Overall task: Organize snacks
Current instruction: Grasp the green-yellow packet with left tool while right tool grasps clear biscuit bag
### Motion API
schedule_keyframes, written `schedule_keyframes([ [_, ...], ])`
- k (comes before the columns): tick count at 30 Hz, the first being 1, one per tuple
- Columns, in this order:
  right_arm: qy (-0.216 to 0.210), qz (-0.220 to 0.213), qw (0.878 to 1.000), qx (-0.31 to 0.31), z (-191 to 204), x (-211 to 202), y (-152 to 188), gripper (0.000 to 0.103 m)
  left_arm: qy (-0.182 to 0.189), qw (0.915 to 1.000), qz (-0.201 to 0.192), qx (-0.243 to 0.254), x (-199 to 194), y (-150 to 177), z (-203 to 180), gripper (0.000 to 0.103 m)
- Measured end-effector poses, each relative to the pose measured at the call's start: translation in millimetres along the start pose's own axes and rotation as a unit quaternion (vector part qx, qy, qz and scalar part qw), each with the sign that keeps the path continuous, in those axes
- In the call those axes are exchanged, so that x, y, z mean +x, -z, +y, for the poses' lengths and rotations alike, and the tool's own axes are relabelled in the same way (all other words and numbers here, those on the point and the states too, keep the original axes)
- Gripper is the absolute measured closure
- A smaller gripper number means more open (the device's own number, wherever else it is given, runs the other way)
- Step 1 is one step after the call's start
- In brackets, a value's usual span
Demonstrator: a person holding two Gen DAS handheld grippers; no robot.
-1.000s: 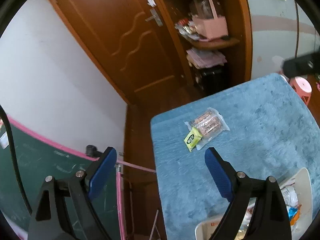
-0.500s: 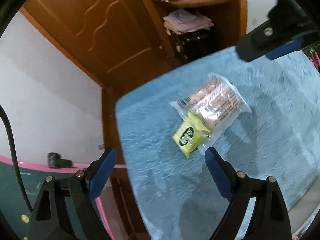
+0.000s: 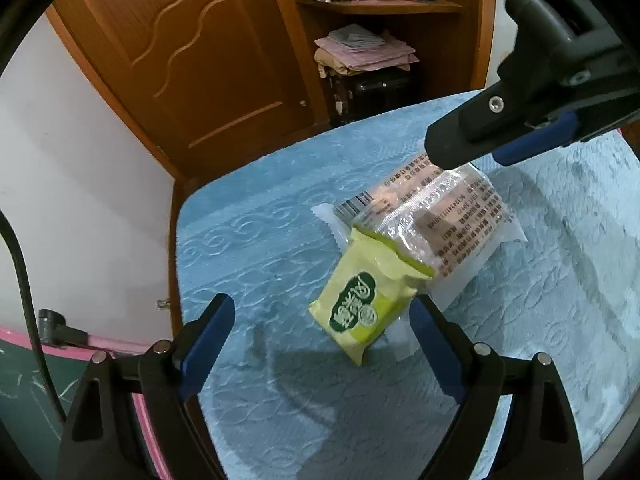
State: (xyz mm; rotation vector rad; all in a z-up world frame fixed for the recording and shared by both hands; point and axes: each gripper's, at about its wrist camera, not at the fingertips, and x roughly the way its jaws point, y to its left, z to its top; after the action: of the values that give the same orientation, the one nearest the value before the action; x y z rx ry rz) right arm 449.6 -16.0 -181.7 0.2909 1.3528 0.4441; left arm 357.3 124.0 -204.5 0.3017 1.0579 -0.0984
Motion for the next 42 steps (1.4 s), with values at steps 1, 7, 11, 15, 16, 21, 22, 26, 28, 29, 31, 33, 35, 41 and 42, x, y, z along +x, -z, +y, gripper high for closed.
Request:
schedule_keyframes([
  [1,-0.006,0.0,1.0,0.004,-1.9,1.8,-1.1,0.042,0.002,1.0,-0.002,-0.002,1.6,-0.5,0.1,0.014],
  [7,0.005,0.0,1.0,-0.011,0.1,13.1,-1.9,0.042,0.049,0.9971,0.001,-0.058,18.4,-6.6,17.1,0.014],
  [11,0.017,-0.012,0.999,-0.028,1.1,14.2,-1.2,0.042,0.08,0.9925,0.01,-0.091,28.5,-3.8,28.0,0.014],
  [15,0.035,-0.012,0.999,-0.029,-5.8,19.3,-3.0,0.042,0.1,0.988,0.017,-0.116,39.2,-1.6,33.3,0.014],
  [16,0.045,-0.015,0.998,-0.029,-9.3,20.4,-2.8,0.042,0.107,0.9867,0.019,-0.121,41.5,-0.8,33.8,0.014],
  [21,0.02,-0.006,1.0,-0.005,-29.4,31.1,-3.0,0.03,0.126,0.9826,0.027,-0.133,48.3,0.7,37.7,0.014],
  [22,0.015,0.003,1.0,-0.003,-31.3,35.2,-3.4,0.027,0.127,0.9826,0.027,-0.133,48.3,0.8,37.5,0.014],
  [26,0.004,0.007,1.0,-0.006,-29.2,45.6,-0.1,0.015,0.132,0.9814,0.029,-0.136,50.4,0.6,39.2,0.014],
  [28,0.016,0.001,1.0,-0.021,-21.6,47.6,2.9,0.015,0.136,0.981,0.027,-0.136,49.2,-0.5,38.1,0.021],
  [29,0.02,0.0,0.999,-0.027,-18.0,48.2,4.7,0.017,0.139,0.9811,0.024,-0.132,47.3,-1.3,36.4,0.035],
  [31,0.019,0.003,0.999,-0.035,-13.6,47.8,7.4,0.026,0.132,0.9832,0.022,-0.124,44.2,-2.3,31.4,0.059],
  [33,0.029,0.003,0.999,-0.046,-9.7,41.2,10.8,0.044,0.124,0.985,0.025,-0.118,41.7,-3.6,26.4,0.061],
  [35,0.029,-0.005,0.998,-0.052,-10.0,31.7,13.3,0.056,0.125,0.9859,0.025,-0.109,38.1,-2.8,22.4,0.062],
  [41,0.014,-0.018,0.999,-0.042,-18.2,-1.5,32.6,0.069,0.132,0.9867,0.004,-0.096,6.1,8.1,8.0,0.063],
  [42,0.018,-0.021,0.999,-0.045,-17.6,-7.1,39.3,0.069,0.132,0.9867,0.0,-0.095,-1.1,9.5,5.5,0.064],
])
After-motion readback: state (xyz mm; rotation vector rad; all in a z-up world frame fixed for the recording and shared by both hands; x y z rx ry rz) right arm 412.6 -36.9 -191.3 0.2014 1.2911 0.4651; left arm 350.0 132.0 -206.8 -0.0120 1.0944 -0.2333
